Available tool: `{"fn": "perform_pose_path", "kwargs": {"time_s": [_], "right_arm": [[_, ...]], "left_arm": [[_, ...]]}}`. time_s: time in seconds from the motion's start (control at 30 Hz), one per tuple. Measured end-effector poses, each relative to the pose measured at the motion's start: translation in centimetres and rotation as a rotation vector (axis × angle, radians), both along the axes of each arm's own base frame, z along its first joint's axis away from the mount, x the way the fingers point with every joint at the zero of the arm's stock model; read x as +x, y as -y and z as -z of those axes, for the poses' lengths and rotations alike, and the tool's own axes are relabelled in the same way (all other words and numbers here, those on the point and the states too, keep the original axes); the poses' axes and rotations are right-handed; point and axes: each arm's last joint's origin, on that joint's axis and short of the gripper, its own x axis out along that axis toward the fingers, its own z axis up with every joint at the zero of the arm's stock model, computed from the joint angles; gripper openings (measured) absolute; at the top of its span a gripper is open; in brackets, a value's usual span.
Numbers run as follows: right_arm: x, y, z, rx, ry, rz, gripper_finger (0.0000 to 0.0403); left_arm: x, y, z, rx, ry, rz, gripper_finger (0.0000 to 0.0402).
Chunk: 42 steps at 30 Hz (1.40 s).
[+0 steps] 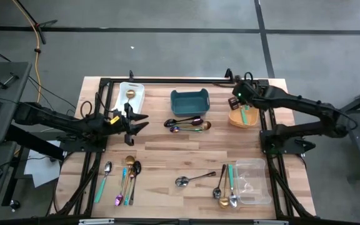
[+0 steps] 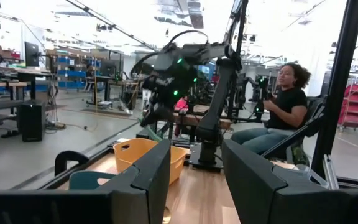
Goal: Sort silverware by color (type)
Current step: Put the light green spoon into the orange bin, then put the black spoon into the blue bin
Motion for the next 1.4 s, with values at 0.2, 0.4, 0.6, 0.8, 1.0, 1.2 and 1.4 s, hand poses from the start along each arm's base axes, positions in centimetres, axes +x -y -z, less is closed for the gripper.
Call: {"fn": "perform_pose_path", "kwargs": {"time_s": [0.2, 0.4, 0.6, 0.8, 1.0, 1.2, 1.4], "right_arm": [[-1.4, 1.9, 2.9, 0.192, -0.053, 0.096, 0.0037], [-1.6, 2.3, 4.3, 0.310, -0.081, 0.100, 0.0037], [-1.6, 2.1, 4.8, 0.392, -0.094, 0.097, 0.0037], [-1.5, 2.1, 5.2, 0.431, -0.110, 0.096, 0.0060], [-1.4, 2.1, 5.3, 0.465, -0.093, 0.074, 0.0149], [-1.0, 1.9, 4.4, 0.498, -0.063, -0.032, 0.0189], [1.0, 0.3, 1.7, 0.330, 0.135, -0.258, 0.0191]], "left_arm": [[-0.1, 0.0, -0.3, 0.022, 0.027, -0.007, 0.0136], [-0.1, 0.0, -0.3, 0.030, 0.025, -0.009, 0.0136], [-0.1, 0.0, -0.3, 0.039, 0.023, -0.011, 0.0136], [-0.1, 0.0, -0.3, 0.039, 0.022, -0.011, 0.0136], [-0.1, 0.0, -0.3, 0.038, 0.022, -0.011, 0.0136], [-0.1, 0.0, -0.3, 0.038, 0.022, -0.011, 0.0136], [0.0, 0.0, -0.1, 0.010, 0.013, -0.003, 0.0136]]}}
